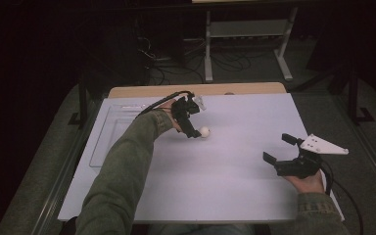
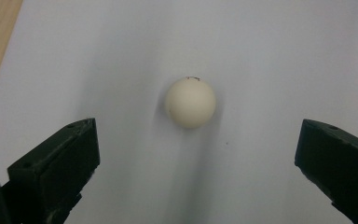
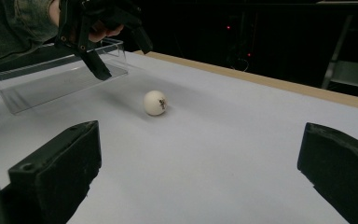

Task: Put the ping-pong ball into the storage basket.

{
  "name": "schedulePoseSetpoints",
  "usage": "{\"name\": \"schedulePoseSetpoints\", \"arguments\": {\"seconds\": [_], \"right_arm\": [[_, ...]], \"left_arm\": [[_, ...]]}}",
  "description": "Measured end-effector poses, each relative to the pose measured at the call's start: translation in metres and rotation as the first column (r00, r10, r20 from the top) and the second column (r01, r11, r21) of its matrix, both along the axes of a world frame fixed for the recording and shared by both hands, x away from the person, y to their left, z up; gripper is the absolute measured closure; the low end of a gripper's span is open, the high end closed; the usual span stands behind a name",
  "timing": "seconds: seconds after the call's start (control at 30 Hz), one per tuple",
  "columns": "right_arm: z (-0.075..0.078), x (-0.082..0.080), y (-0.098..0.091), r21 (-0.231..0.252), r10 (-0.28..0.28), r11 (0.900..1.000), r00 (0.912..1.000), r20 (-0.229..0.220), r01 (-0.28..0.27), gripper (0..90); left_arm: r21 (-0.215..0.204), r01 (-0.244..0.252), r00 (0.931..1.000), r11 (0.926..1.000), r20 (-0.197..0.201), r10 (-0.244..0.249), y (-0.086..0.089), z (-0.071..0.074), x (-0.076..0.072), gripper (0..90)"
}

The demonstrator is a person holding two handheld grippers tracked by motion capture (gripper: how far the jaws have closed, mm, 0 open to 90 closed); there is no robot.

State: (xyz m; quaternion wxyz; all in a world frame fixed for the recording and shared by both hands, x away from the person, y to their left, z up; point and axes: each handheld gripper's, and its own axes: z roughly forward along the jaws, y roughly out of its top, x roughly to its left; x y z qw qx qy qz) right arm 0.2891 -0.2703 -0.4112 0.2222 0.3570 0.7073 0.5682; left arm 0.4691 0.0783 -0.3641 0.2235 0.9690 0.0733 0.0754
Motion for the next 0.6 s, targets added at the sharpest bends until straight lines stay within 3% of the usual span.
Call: {"name": "schedulePoseSetpoints", "arguments": {"seconds": [0.6], "right_arm": [[0.0000,-0.0002,-0.0007,-0.001,0.000,1.0000,1.0000,0.000,0.000,0.0]], "left_arm": [[-0.005,0.004,0.9999,1.0000,-0.015,-0.004,-0.0054,-0.0100,0.0038,0.0]]}}
